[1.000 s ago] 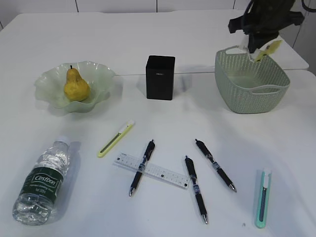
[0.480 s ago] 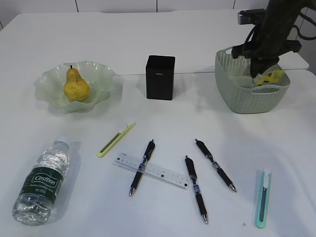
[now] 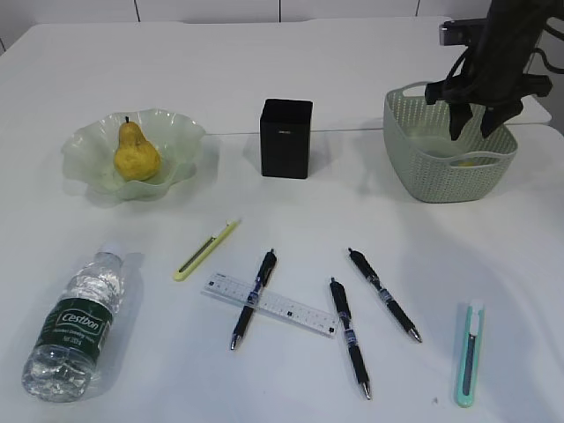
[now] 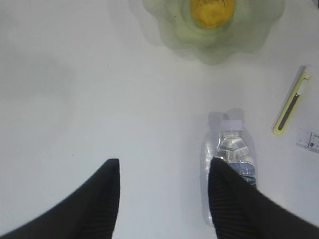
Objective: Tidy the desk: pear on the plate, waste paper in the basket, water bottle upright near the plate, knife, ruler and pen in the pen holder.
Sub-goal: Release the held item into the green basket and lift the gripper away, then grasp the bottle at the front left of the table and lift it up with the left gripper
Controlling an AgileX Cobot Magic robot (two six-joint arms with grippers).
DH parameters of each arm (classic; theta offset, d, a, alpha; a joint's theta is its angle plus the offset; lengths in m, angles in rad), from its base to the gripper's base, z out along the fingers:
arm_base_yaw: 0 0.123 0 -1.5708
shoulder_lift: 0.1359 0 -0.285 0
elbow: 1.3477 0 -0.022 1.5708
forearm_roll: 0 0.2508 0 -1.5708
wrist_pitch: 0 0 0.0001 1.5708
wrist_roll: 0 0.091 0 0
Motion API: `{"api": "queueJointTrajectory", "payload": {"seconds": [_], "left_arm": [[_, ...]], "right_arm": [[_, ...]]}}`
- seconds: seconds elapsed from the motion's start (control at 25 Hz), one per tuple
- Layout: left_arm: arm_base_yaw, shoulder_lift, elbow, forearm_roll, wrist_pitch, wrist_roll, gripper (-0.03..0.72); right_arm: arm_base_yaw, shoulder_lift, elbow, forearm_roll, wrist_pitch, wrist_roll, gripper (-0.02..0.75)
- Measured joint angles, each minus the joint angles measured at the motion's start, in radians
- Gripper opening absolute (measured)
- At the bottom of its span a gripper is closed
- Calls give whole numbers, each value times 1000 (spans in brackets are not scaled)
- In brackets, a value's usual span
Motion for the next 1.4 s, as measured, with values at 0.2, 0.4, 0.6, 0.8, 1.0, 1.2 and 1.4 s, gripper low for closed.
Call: {"api": "queueJointTrajectory", "payload": {"seconds": [0.2, 0.4, 0.6, 0.8, 1.0, 1.2, 1.4], "left_arm": [[0, 0, 0, -2, 0, 0, 394], [0, 0, 0, -23, 0, 0, 394], [0, 0, 0, -60, 0, 0, 394], [0, 0, 0, -79, 0, 0, 394], [0, 0, 0, -81, 0, 0, 394], [0, 0, 0, -82, 0, 0, 394], [-7, 0, 0, -80, 0, 0, 407]], "right_arm": [[0, -40, 0, 30, 0, 0, 387], [0, -178, 0, 63, 4, -6, 387], [0, -341, 48, 79, 7, -9, 387], [0, -523, 257, 40, 8, -11, 388], [0, -734, 617, -5, -92, -3, 387], [0, -960, 983, -65, -339, 25, 387], [0, -1092, 1261, -77, -429, 63, 387]]}}
